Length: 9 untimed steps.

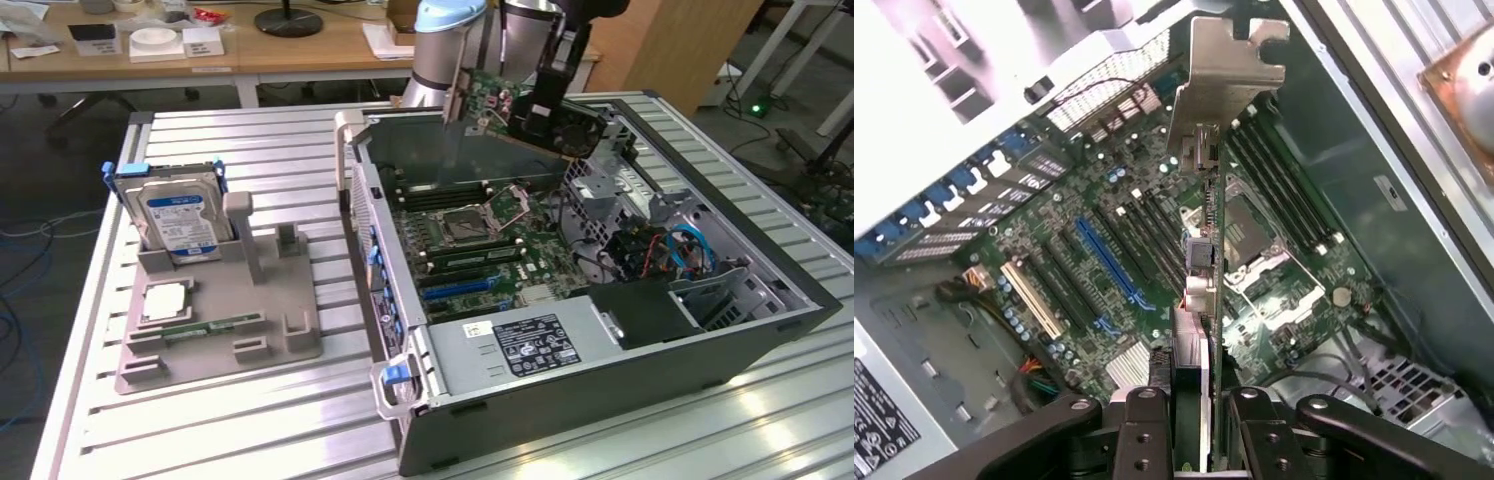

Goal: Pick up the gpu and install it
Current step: 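Insert the gpu into the slot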

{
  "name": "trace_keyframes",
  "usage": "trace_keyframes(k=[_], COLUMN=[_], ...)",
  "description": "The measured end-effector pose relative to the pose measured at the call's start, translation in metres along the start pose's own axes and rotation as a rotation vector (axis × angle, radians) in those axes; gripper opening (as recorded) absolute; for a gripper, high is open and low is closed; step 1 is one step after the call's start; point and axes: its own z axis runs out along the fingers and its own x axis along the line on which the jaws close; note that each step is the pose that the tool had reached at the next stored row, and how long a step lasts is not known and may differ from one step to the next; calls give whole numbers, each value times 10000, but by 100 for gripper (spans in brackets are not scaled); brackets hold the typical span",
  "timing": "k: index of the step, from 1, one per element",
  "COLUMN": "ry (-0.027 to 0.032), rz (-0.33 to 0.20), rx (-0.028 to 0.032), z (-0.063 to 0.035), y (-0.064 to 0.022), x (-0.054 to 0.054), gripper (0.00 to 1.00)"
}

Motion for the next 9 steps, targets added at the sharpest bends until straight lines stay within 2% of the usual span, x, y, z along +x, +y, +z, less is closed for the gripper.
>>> trace_keyframes(k=[9], ry=[40], rz=[-1311], rx=[-26], z=[4], y=[-1], x=[1], gripper=[27])
